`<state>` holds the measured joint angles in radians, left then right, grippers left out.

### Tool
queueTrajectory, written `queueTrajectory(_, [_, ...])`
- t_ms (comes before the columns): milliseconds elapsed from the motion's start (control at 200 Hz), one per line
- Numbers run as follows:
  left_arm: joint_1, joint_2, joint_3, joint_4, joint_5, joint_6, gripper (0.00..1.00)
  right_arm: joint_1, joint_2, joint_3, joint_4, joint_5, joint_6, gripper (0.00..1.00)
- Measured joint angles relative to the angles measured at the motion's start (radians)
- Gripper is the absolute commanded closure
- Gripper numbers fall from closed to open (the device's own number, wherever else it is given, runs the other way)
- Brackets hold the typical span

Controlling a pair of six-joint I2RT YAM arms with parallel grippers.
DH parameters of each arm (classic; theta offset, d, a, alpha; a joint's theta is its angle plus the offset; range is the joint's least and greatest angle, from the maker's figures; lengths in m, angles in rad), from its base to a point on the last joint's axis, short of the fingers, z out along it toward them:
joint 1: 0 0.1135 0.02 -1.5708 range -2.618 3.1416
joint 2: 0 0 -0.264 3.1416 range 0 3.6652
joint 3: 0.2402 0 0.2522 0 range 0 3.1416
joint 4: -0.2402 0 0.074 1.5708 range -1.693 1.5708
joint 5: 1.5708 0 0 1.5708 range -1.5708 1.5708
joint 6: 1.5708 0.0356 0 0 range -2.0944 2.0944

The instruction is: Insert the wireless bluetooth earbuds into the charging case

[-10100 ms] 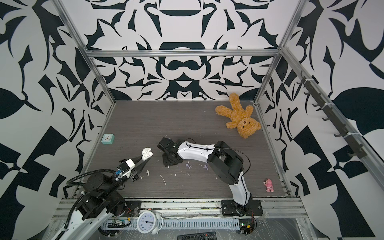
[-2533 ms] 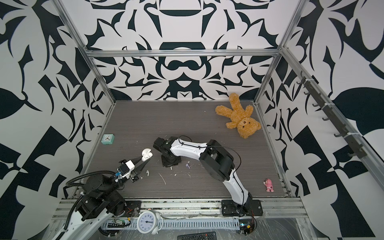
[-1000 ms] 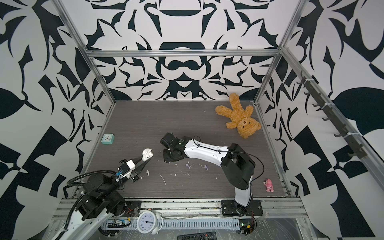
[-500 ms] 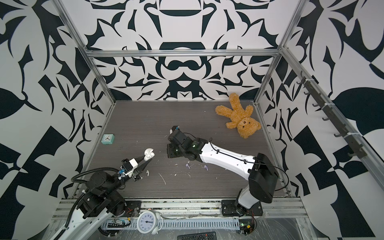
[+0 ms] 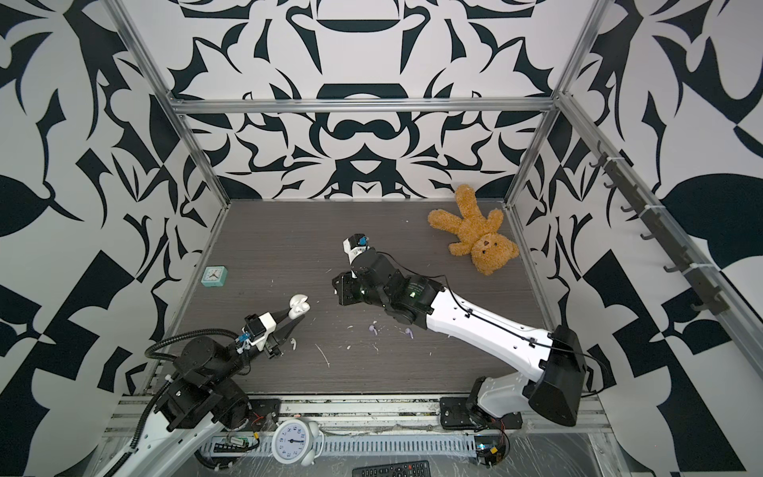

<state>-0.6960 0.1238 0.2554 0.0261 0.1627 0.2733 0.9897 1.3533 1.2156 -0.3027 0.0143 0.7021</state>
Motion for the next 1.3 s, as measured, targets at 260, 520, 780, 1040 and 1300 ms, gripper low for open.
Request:
queueTrajectory(260, [0.0,0.002,0.0,0.011,0.001,-0.013,1.0,0.001,-0.024,-0.022,0.108,-0.056,-0.003,0.78])
queueTrajectory(520, [0.0,0.015,0.0,0.042,-0.015,-0.048,1.0,0.027,-0.024,-0.047,0.206,-0.086,-0.002,0.78])
queueTrajectory(780, [0.03,0.039,0.0,0.088,-0.028,-0.12,1.0,0.066,-0.031,-0.063,0.299,-0.092,-0.002,0.78])
queueTrajectory(1040, [0.065,0.045,0.0,0.13,-0.034,-0.192,1.0,0.08,-0.043,-0.076,0.343,-0.09,-0.003,0.78])
queueTrajectory(1300, [0.081,0.098,0.026,0.154,-0.066,-0.319,1.0,0.08,-0.092,-0.078,0.349,-0.071,-0.028,0.79])
